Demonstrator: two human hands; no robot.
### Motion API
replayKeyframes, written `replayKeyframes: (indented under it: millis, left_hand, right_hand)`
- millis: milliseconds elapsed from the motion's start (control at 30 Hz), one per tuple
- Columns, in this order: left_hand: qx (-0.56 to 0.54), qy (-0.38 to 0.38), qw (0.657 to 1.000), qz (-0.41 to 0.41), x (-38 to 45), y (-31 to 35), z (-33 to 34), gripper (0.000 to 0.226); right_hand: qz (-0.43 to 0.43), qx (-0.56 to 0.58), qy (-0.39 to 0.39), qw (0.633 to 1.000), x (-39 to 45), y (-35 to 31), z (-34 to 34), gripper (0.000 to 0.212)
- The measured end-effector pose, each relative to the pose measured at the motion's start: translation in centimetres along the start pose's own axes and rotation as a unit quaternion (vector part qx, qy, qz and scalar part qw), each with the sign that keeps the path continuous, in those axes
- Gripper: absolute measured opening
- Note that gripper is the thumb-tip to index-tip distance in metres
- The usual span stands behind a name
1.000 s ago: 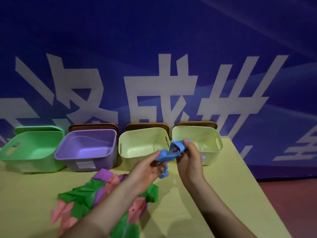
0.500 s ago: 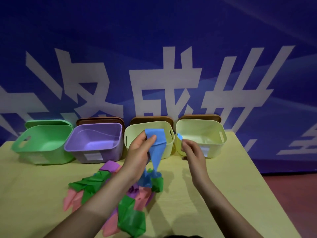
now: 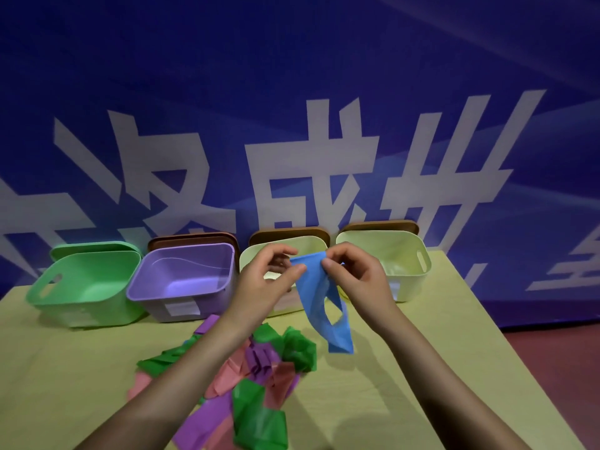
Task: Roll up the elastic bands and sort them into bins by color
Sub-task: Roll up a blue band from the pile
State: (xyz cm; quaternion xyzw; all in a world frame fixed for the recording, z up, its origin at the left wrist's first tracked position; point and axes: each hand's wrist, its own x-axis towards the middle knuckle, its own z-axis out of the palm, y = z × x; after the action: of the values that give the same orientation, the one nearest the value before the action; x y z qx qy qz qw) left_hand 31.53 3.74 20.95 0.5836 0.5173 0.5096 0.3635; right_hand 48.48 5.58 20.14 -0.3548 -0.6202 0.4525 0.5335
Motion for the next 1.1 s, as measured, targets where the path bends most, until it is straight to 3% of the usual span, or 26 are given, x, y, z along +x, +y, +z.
replayKeyframes:
  millis: [133,233,300,400,567,800,933,1100]
  left_hand:
    - [0.036,0.001,0.997,0.067,0.2,0.6,0.6,0.007]
    - [-0.044,0.005,0.998,0.048,0.4,1.6,0.9,0.016]
    - [-0.079,0.029,0.995,0.046,0.8,2.0,1.0,0.016]
    - [-0.095,0.08,0.991,0.041,1.9,2.0,0.5,0.021]
    - [-0.21,0.171,0.962,-0.039,3.7,1.3,-1.6,0.015]
    - [-0.23,0.308,0.92,-0.074,5.3,-1.5,-6.0,0.008]
    - [-0.247,0.343,0.903,-0.08,5.3,-3.3,-7.5,0.01]
    - [-0.27,0.343,0.887,-0.148,5.1,-5.8,-8.3,0.009]
  right_hand:
    - [-0.011,-0.004,0.008,1.0,0.5,-0.3,0.1,0.002]
    - [-0.007,0.02,0.045,0.999,0.8,0.1,0.4,0.022]
    - [0.033,0.067,-0.007,0.997,0.8,0.5,0.8,0.028]
    - [0.104,0.088,-0.094,0.986,0.3,2.1,1.7,0.018]
    - [0.2,0.104,-0.148,0.963,-1.1,4.9,3.1,0.022]
    - [0.246,0.029,-0.197,0.949,-1.8,6.7,3.1,0.023]
    - [0.232,-0.008,-0.178,0.956,-2.3,7.1,2.4,0.032]
    - [0.238,-0.017,-0.139,0.961,-2.6,7.6,0.7,0.04]
